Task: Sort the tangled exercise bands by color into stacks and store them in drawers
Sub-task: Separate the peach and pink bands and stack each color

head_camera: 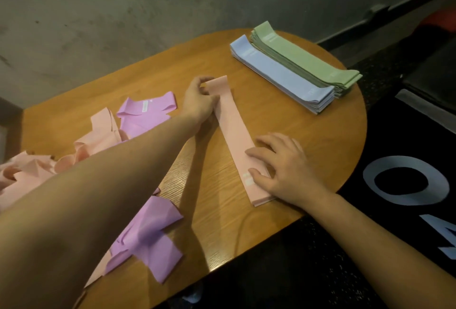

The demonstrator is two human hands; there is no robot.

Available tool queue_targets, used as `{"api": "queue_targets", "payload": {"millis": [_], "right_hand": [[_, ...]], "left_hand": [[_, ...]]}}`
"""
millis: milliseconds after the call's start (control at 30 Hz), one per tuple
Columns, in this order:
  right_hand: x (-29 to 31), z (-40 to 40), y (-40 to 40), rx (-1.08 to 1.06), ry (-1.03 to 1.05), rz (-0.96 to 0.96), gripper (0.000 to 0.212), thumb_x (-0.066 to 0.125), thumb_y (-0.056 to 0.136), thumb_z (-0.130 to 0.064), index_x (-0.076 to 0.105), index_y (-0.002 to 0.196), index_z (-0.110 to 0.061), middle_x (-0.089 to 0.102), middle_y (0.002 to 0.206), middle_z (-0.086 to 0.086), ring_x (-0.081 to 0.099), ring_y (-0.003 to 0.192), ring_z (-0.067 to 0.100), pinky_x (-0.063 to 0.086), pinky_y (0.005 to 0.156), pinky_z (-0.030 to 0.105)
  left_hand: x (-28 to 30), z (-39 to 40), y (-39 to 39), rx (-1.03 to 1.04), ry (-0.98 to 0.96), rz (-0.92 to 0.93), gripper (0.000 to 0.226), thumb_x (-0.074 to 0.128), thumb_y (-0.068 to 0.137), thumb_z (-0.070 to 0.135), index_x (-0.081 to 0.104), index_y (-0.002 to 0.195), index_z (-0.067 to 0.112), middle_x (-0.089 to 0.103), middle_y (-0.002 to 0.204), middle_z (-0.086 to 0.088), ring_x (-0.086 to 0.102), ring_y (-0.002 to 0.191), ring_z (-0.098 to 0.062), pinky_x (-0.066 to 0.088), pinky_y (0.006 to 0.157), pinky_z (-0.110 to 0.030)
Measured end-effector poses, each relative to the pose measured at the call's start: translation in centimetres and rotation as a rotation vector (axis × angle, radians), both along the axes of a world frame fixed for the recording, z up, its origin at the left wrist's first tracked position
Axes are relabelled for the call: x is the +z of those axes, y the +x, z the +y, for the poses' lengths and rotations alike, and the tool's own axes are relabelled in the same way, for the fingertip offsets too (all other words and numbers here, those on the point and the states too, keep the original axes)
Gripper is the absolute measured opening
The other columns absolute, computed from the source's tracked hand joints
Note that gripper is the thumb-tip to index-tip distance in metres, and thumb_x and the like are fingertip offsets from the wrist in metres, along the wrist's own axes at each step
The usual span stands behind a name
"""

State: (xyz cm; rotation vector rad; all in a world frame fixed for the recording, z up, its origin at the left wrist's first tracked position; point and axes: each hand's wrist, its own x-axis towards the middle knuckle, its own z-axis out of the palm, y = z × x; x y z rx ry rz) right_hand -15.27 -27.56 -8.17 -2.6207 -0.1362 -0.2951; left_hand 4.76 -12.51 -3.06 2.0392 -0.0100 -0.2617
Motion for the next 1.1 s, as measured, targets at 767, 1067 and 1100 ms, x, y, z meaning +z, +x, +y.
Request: {"api": "queue_targets", "payload": {"millis": [767, 1067, 1100], "right_hand": [[1.1, 0.0, 0.0, -0.042, 0.228, 0.060, 0.040, 0.056, 0.086, -0.047, 0.068, 0.118, -0.027, 0.060, 0.127, -0.012, 0.049, 0.123, 0.009, 0.035, 0.106, 0.033], [4.1, 2.5, 0.9, -0.017, 0.254, 0.036, 0.029, 0.067, 0.092, -0.024, 0.063, 0.119, -0.033, 0.053, 0.124, -0.018, 0.042, 0.123, 0.006, 0.033, 0.102, 0.025], [4.8, 3.2, 1.1, -0.005, 0.261, 0.065, 0.030, 0.065, 0.093, -0.026, 0.062, 0.122, -0.032, 0.051, 0.126, -0.019, 0.041, 0.124, 0.004, 0.032, 0.102, 0.025]], "left_hand": [[-0.4, 6.5, -5.3, -0.187, 0.225, -0.348, 0.014, 0.059, 0.095, 0.017, 0.065, 0.104, 0.026, 0.057, 0.107, 0.013, 0.053, 0.082, 0.008, 0.039, 0.069, -0.008], [0.4, 15.5, -9.2, -0.193, 0.255, -0.496, 0.020, 0.056, 0.087, 0.016, 0.067, 0.099, 0.027, 0.067, 0.108, 0.005, 0.059, 0.103, -0.018, 0.047, 0.092, -0.037], [0.4, 16.7, -9.5, -0.193, 0.287, -0.522, 0.020, 0.056, 0.086, 0.017, 0.068, 0.100, 0.025, 0.066, 0.107, 0.006, 0.058, 0.104, -0.018, 0.045, 0.094, -0.038]]}}
